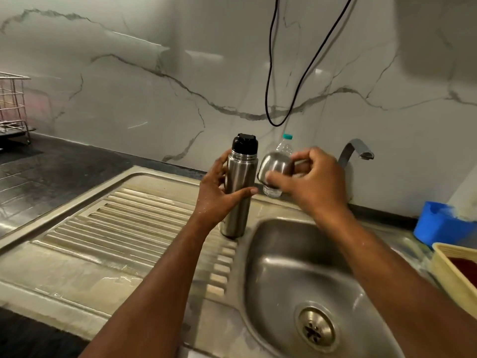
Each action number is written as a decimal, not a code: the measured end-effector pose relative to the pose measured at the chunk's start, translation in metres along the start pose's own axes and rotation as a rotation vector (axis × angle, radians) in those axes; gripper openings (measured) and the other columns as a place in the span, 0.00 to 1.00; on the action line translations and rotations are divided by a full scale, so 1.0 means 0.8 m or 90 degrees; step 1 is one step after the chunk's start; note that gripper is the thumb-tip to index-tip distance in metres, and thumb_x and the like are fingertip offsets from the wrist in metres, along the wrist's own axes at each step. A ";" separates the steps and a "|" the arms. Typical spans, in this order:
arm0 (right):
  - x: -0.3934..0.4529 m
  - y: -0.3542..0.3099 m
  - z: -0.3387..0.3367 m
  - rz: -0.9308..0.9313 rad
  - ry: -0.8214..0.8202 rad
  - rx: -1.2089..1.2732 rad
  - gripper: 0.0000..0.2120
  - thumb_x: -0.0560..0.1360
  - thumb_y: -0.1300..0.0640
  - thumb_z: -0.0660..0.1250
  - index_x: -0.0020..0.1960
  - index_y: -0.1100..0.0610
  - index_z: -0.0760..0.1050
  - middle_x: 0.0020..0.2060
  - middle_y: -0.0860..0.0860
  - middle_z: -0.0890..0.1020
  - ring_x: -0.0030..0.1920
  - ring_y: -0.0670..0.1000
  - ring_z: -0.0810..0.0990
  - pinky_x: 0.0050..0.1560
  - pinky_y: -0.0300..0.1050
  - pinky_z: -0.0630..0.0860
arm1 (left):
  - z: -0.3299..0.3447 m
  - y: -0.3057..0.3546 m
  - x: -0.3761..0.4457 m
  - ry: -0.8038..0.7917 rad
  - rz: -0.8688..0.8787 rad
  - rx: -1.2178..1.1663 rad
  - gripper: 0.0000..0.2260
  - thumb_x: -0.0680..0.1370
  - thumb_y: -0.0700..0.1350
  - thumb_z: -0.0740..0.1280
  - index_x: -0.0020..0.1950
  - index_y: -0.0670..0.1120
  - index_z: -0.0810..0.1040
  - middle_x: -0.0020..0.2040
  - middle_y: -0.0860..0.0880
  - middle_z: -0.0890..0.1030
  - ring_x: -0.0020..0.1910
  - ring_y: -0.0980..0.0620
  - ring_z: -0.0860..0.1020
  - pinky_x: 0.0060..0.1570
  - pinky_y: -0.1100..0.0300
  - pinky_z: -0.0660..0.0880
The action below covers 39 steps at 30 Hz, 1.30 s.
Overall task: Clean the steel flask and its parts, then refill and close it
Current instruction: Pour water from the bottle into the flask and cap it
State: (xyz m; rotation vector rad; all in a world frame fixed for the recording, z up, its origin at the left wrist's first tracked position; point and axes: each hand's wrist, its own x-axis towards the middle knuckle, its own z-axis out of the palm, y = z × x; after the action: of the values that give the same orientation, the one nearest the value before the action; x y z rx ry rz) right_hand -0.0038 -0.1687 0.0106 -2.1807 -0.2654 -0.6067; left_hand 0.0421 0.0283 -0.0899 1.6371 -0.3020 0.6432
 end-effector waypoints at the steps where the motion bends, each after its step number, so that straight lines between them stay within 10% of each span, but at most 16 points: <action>1: 0.017 -0.011 -0.004 -0.023 0.021 0.035 0.29 0.63 0.42 0.83 0.58 0.51 0.77 0.49 0.46 0.83 0.46 0.44 0.83 0.48 0.48 0.84 | 0.000 0.000 0.001 0.005 0.000 -0.007 0.47 0.66 0.50 0.84 0.81 0.62 0.64 0.69 0.51 0.79 0.66 0.53 0.81 0.59 0.52 0.83; 17: 0.114 -0.037 0.028 -0.133 -0.314 0.009 0.29 0.69 0.50 0.81 0.68 0.49 0.76 0.51 0.53 0.84 0.51 0.51 0.83 0.45 0.45 0.81 | 0.006 -0.014 -0.001 0.011 -0.029 -0.001 0.44 0.73 0.47 0.81 0.81 0.67 0.60 0.75 0.50 0.74 0.72 0.49 0.75 0.59 0.57 0.81; 23: 0.120 -0.045 0.029 -0.124 -0.399 0.044 0.34 0.71 0.59 0.79 0.74 0.52 0.72 0.66 0.51 0.78 0.64 0.52 0.77 0.60 0.45 0.77 | 0.004 -0.018 0.001 0.009 -0.022 0.012 0.45 0.73 0.48 0.81 0.83 0.63 0.59 0.75 0.49 0.74 0.72 0.50 0.76 0.52 0.68 0.80; 33: 0.102 -0.054 0.055 -0.202 -0.077 -0.194 0.34 0.63 0.28 0.76 0.51 0.57 0.80 0.43 0.49 0.83 0.42 0.46 0.80 0.40 0.37 0.75 | 0.007 -0.020 0.002 0.022 -0.033 0.028 0.46 0.73 0.48 0.81 0.83 0.60 0.59 0.77 0.48 0.73 0.75 0.47 0.73 0.57 0.67 0.78; 39: 0.105 -0.045 0.036 -0.113 -0.337 0.062 0.28 0.76 0.57 0.76 0.74 0.53 0.74 0.67 0.50 0.78 0.64 0.47 0.76 0.66 0.47 0.78 | 0.008 -0.017 0.002 0.013 0.000 0.019 0.50 0.74 0.44 0.80 0.84 0.66 0.52 0.77 0.47 0.72 0.71 0.49 0.77 0.51 0.74 0.77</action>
State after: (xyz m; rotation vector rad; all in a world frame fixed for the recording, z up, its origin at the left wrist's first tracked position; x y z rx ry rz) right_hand 0.0644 -0.1251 0.0620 -2.2024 -0.7575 -0.0932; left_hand 0.0519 0.0250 -0.1008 1.6576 -0.2789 0.6676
